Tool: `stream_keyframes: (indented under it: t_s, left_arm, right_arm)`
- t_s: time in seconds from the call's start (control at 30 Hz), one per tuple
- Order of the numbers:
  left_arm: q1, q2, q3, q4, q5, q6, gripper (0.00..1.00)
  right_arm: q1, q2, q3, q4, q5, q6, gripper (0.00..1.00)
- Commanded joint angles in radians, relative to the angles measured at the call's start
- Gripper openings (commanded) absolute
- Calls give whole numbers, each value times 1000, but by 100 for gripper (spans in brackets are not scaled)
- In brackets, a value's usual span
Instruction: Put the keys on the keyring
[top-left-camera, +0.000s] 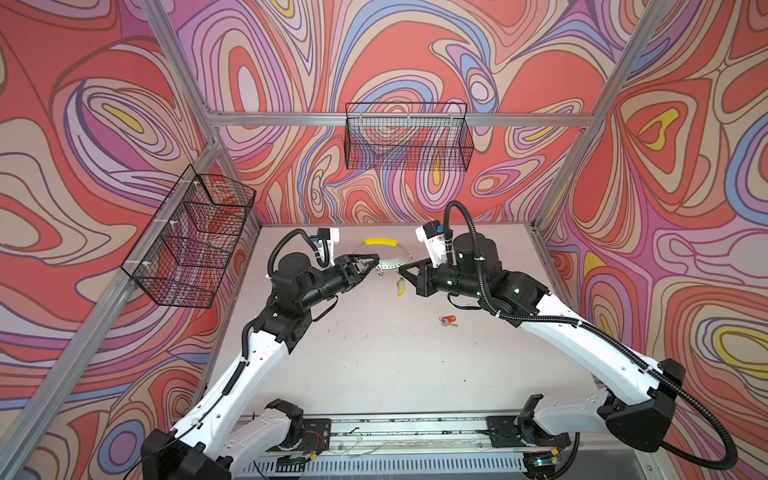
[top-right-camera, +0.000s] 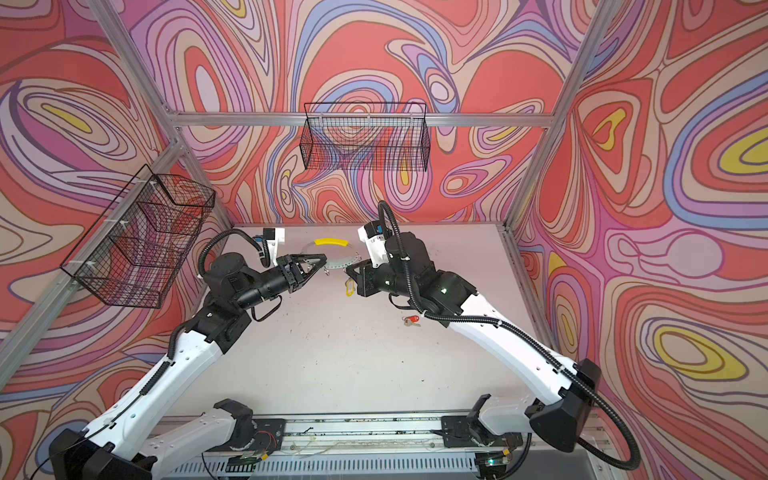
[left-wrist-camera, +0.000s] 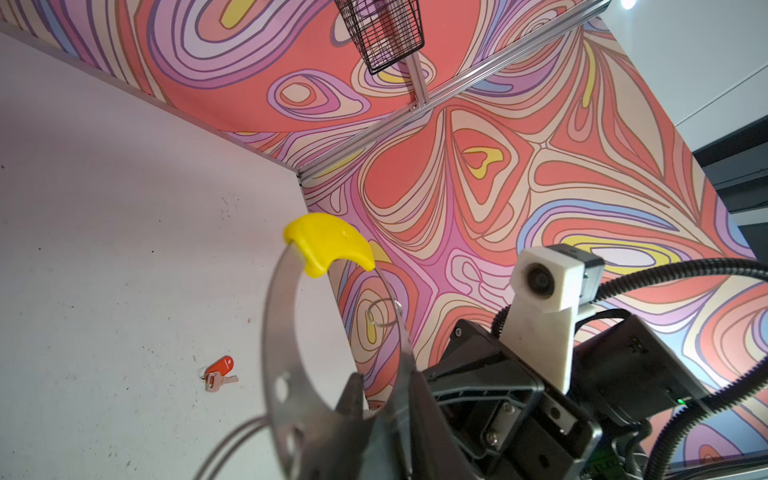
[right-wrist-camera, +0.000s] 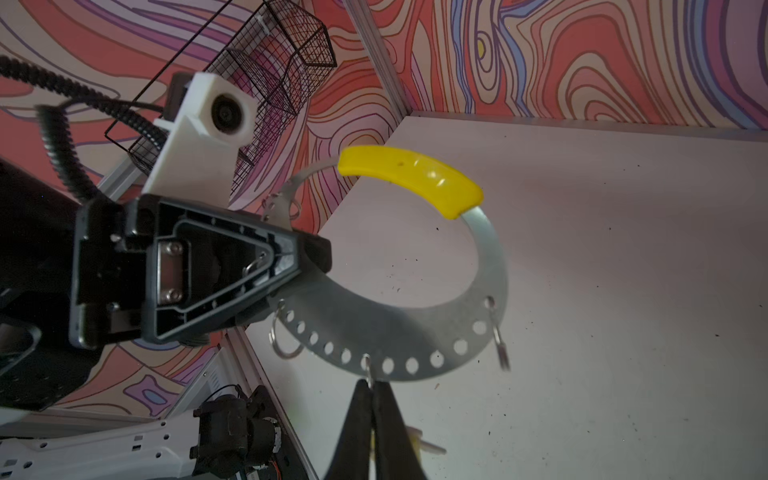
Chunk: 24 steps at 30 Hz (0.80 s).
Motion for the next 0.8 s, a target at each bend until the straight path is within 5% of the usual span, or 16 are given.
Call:
stream_keyframes:
  t_s: [0.0, 0.4, 0.53, 0.67, 0.77]
  left_arm:
    - [11, -4, -31, 92, 42, -35, 45]
    - [134, -86, -161, 62, 277, -128, 58]
    - [140, -146, -142, -219, 321, 16, 58]
    - [164, -150, 46, -737, 243, 348, 57]
    - [158, -127, 151, -910, 225, 479, 55]
  right_arm:
    - [-4, 21, 44, -88, 8, 63, 0]
    - [-31, 110, 100, -148, 5, 205, 0]
    - [-50, 140, 135, -181, 18, 246, 0]
    - [-63, 158, 142, -194, 25, 291, 0]
    - [-79, 154, 120, -166, 21, 349, 0]
